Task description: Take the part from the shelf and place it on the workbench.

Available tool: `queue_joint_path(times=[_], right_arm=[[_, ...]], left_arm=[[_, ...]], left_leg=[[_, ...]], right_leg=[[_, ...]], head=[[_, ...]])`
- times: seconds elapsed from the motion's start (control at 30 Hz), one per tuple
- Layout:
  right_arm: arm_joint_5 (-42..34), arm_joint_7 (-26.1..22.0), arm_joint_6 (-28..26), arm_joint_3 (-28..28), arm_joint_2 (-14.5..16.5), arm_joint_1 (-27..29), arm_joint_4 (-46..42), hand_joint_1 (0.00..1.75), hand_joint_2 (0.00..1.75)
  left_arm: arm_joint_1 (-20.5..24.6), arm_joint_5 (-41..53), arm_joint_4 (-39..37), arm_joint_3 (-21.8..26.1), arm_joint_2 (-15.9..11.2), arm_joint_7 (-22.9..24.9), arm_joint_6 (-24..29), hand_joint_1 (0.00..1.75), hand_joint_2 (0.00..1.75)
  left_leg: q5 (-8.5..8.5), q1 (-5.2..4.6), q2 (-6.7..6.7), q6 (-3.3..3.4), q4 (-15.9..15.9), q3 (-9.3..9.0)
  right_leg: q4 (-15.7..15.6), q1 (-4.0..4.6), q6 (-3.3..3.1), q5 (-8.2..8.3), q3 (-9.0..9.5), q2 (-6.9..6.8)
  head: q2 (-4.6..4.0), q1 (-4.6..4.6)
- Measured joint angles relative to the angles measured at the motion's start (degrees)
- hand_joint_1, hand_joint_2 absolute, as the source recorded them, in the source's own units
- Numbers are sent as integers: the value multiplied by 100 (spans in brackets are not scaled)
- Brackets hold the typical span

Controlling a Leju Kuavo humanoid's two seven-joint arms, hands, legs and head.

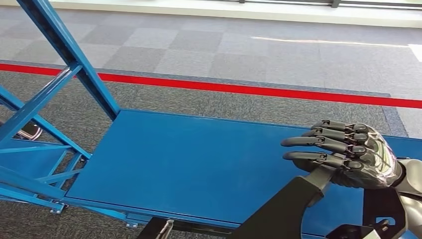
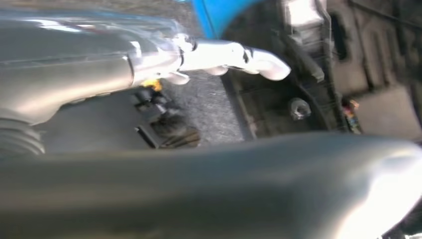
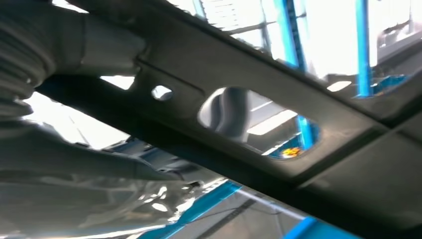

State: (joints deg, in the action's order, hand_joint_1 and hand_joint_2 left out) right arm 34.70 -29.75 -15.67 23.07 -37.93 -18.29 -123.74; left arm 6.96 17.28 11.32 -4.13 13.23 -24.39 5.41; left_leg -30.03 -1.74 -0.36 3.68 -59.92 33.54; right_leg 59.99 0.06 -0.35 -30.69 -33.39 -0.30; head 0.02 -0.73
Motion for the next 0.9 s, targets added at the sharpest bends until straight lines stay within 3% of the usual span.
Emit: queue_joint_path(times=[0.07,0.1,0.33,0.47,0.53,0.6,0.63,0.7,0.73,0.77,0.8,0.87,0.9], right_arm=[[-6,-1,3,1,2,-4,3,175,175],[-7,-2,4,1,3,-10,4,175,175],[-16,-25,49,15,25,-97,29,175,175],[-49,-44,104,78,57,-206,78,175,175],[-60,-45,119,107,73,-264,99,175,175],[-66,-46,124,124,81,-328,122,175,175],[-67,-47,125,132,84,-351,138,175,175],[-68,-49,125,154,92,-378,182,175,175],[-67,-49,125,162,98,-379,202,175,175],[-67,-50,125,169,105,-382,220,175,175],[-67,-50,125,176,113,-388,234,175,175],[-68,-50,125,186,129,-411,255,175,175],[-68,-52,123,194,137,-422,267,175,175]], left_arm=[[-1,-27,0,9,7,-9,-35,0,0],[-1,-31,0,11,6,-10,-50,0,0],[1,-38,0,24,6,-13,-74,0,0],[8,-33,0,43,6,23,-75,0,0],[21,-32,0,52,13,40,-71,0,0],[40,-39,0,67,25,42,-65,0,0],[46,-45,0,77,30,41,-62,0,0],[46,-54,0,91,31,44,-61,0,0],[43,-56,0,95,31,45,-61,0,0],[40,-59,0,97,32,48,-60,0,0],[38,-59,0,99,32,49,-60,0,0],[37,-62,0,103,28,50,-60,0,0],[40,-63,0,107,25,50,-59,0,0]], left_leg=[[-5,3,-8,-158,43,-7],[-8,5,-12,-186,44,-6],[-13,-5,-11,-145,39,-6],[-19,-32,-12,-50,5,8],[26,-1,-5,-10,84,-25],[91,72,9,21,204,-84],[112,110,15,27,241,-103],[120,162,18,17,252,-108],[114,191,17,-6,246,-108],[104,225,16,-41,236,-111],[86,269,13,-88,216,-114],[21,337,1,-223,133,-105],[-9,347,-6,-292,82,-87]], right_leg=[[8,-11,-8,-10,-11,-4],[5,-13,-5,-9,-9,-7],[-23,-25,19,7,2,-4],[-44,-52,82,35,3,-9],[-41,-35,98,23,13,-2],[171,-23,121,-134,-62,17],[429,-37,141,-286,-171,26],[1112,-96,216,-584,-493,31],[1337,-139,268,-633,-605,30],[1370,-182,330,-575,-628,28],[1172,-226,404,-412,-541,25],[442,-299,566,-51,-206,29],[180,-315,583,38,-92,51]], head=[[-1,-1],[-1,0],[0,-2],[0,-2],[0,-1],[0,1],[0,2],[0,3],[0,3],[0,3],[0,3],[0,7],[0,15]])
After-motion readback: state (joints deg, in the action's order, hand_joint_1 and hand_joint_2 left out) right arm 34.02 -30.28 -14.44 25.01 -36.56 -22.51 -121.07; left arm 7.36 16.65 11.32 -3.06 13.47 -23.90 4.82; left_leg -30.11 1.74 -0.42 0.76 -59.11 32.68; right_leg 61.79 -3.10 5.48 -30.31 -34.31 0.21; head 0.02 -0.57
